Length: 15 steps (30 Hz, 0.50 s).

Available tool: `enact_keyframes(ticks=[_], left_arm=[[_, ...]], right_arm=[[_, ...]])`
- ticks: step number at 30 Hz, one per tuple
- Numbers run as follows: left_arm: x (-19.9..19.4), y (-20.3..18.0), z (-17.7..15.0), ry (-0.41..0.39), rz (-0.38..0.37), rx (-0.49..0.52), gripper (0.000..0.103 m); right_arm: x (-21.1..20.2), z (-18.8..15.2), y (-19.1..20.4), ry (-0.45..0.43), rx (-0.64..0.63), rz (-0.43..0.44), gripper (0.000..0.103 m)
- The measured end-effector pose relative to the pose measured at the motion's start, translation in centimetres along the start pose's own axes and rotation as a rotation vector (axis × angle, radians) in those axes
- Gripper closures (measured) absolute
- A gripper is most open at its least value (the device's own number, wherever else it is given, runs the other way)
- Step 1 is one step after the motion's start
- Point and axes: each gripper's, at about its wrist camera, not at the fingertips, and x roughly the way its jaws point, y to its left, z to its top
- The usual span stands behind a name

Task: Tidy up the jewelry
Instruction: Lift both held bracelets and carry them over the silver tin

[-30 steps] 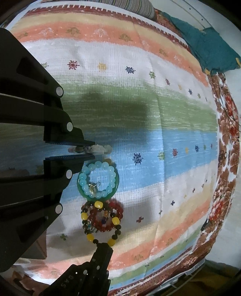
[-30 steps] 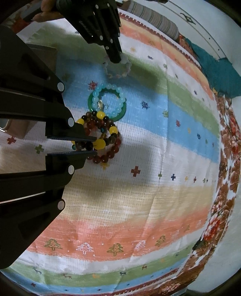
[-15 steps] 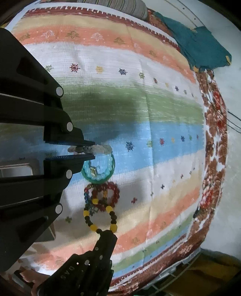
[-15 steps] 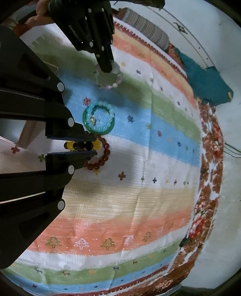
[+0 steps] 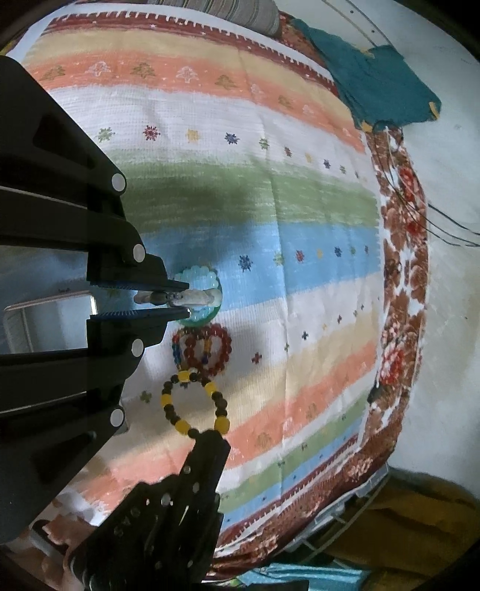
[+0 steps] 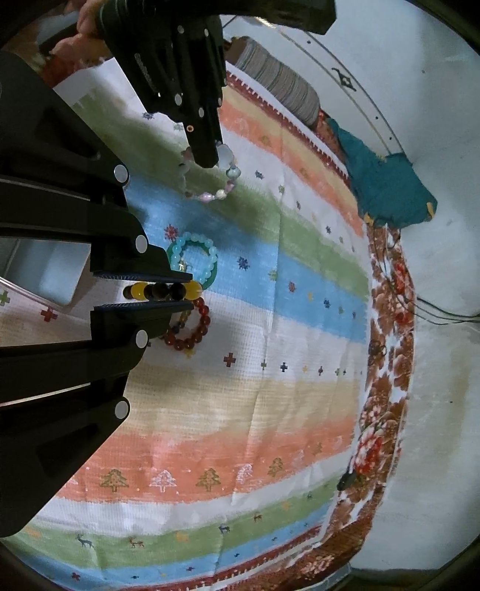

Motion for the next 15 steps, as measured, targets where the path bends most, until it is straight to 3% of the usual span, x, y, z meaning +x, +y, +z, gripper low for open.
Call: enact_keyframes(ticks=[15], left_arm=[[-3.6,-1.6,-2.0,-0.051,-0.052,0.036,0.095]], right_arm=[[-3.6,-1.9,1.9,-0.066,-0.044,0.033,0.093]])
